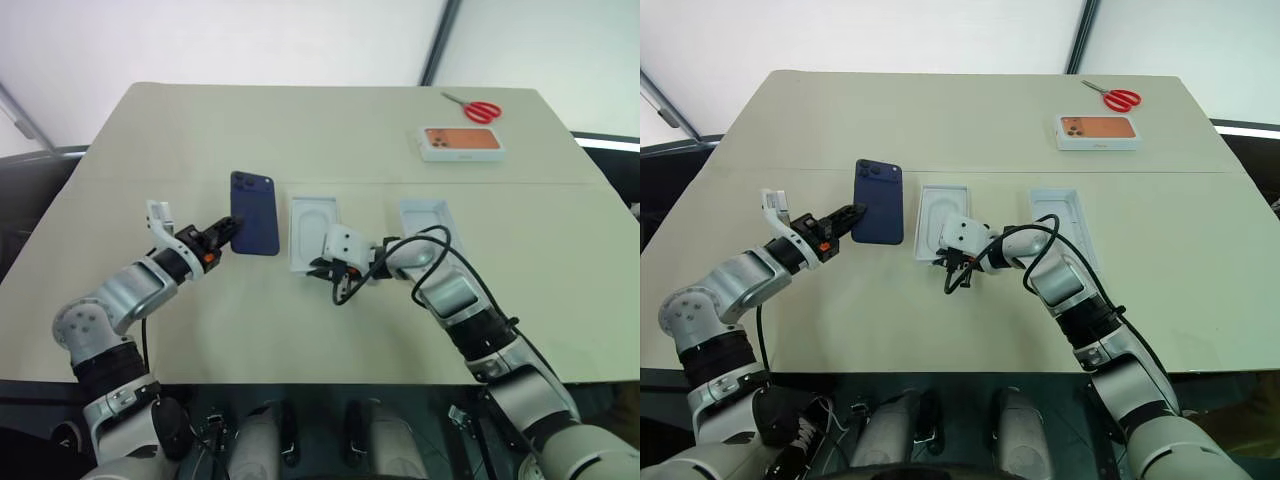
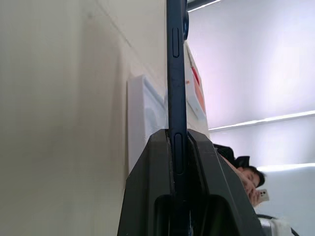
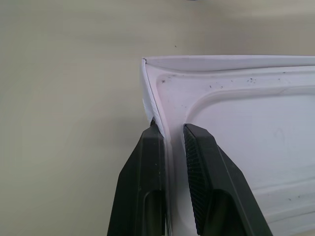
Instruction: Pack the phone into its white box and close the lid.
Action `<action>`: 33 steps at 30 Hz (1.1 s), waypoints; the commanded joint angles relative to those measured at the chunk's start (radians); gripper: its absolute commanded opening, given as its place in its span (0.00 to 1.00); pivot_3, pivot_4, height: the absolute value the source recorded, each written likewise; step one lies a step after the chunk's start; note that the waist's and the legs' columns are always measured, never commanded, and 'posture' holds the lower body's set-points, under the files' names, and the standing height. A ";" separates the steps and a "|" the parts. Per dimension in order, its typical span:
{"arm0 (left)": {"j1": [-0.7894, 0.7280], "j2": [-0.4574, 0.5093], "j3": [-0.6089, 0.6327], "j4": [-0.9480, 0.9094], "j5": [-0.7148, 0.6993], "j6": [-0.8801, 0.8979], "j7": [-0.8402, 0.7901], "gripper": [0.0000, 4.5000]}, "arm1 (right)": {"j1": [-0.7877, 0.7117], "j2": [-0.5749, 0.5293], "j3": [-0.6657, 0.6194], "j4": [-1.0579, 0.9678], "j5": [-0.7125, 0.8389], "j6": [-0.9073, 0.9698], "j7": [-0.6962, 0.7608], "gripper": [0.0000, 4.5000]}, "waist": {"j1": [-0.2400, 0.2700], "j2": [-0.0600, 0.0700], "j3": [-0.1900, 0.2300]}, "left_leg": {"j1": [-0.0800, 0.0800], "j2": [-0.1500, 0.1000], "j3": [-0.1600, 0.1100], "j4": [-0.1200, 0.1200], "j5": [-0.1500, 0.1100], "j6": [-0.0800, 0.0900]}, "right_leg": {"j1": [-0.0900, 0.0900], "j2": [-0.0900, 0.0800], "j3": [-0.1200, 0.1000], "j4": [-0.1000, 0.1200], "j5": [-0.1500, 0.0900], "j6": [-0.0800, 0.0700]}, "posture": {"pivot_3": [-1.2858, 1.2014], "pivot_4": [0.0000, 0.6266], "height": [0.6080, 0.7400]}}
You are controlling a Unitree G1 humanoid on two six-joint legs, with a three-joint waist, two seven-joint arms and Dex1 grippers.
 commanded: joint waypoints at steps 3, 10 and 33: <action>-0.034 0.025 -0.041 -0.028 -0.102 -0.058 0.025 0.00 | 0.027 0.041 0.012 -0.071 0.040 0.134 -0.010 0.27 | 0.000 0.000 0.000 | 0.000 0.000 0.000 0.000 0.000 0.000 | 0.000 0.000 0.000 0.000 0.000 0.000 | 0.52 0.24 0.98; -0.014 0.017 -0.117 -0.030 -0.123 -0.096 0.033 0.00 | 0.007 0.003 -0.006 -0.097 0.052 0.132 -0.003 0.70 | 0.005 0.000 0.000 | 0.000 -0.001 0.000 0.000 0.000 0.000 | 0.000 0.000 0.000 0.000 0.000 0.000 | 0.52 0.24 0.98; 0.011 -0.043 -0.335 0.033 0.047 -0.151 -0.046 0.00 | 0.006 -0.268 -0.296 0.020 0.234 -0.021 0.058 0.70 | 0.002 0.000 0.001 | -0.001 0.000 0.000 0.000 0.001 0.004 | 0.001 0.001 -0.001 -0.004 0.000 0.000 | 0.52 0.24 0.98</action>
